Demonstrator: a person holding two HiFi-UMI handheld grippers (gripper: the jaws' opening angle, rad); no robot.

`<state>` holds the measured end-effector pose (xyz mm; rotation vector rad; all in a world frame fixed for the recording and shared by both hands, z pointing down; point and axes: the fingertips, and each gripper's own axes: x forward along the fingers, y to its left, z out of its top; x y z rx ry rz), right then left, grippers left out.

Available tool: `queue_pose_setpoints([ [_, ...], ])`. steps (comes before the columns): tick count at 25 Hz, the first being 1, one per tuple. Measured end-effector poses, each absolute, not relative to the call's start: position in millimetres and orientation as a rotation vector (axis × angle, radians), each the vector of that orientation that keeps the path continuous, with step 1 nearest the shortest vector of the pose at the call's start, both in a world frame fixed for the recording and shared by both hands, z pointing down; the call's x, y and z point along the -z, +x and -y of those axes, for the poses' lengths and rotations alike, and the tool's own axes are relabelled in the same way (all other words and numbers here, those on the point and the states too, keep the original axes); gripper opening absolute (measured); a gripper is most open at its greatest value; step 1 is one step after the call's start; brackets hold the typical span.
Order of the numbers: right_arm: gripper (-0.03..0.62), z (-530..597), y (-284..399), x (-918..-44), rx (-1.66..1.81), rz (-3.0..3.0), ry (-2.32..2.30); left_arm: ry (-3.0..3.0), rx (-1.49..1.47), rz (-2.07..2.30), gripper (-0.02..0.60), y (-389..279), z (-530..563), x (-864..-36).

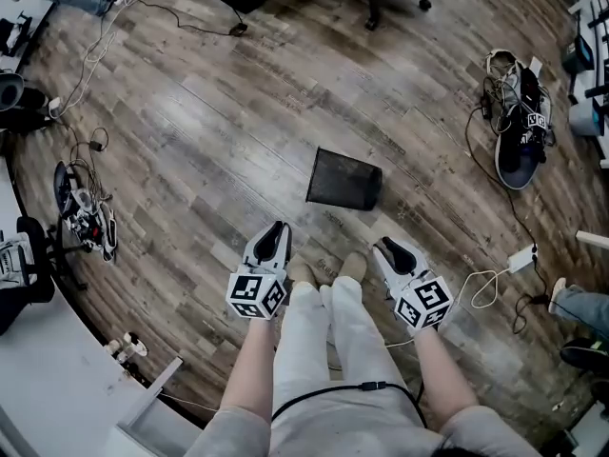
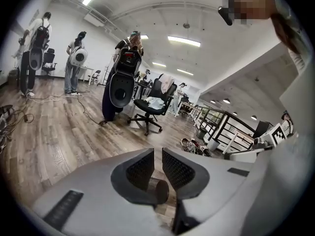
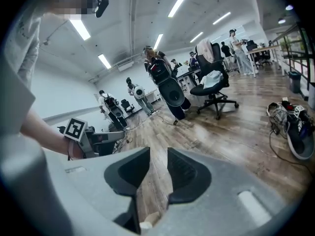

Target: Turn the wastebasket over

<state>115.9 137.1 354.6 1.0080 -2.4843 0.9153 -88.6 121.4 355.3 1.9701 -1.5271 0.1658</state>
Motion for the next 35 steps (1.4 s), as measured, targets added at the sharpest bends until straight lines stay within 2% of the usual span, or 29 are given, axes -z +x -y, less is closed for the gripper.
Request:
queue_pose_setpoints([
  [10, 0.098, -96, 96, -432, -1.005, 2.339, 1.048, 1.931, -0.326, 1.303, 0.049, -94, -73, -485],
  [27, 0.101, -33, 30, -564, -1.161, 2.195, 1.189, 1.993, -0.474, 1.062, 0.049, -111, 6, -623],
  [35, 0.101, -22, 11, -643, -1.194, 2.194, 1.146, 1.908, -0.423, 0.984, 0.092, -114, 7, -707],
])
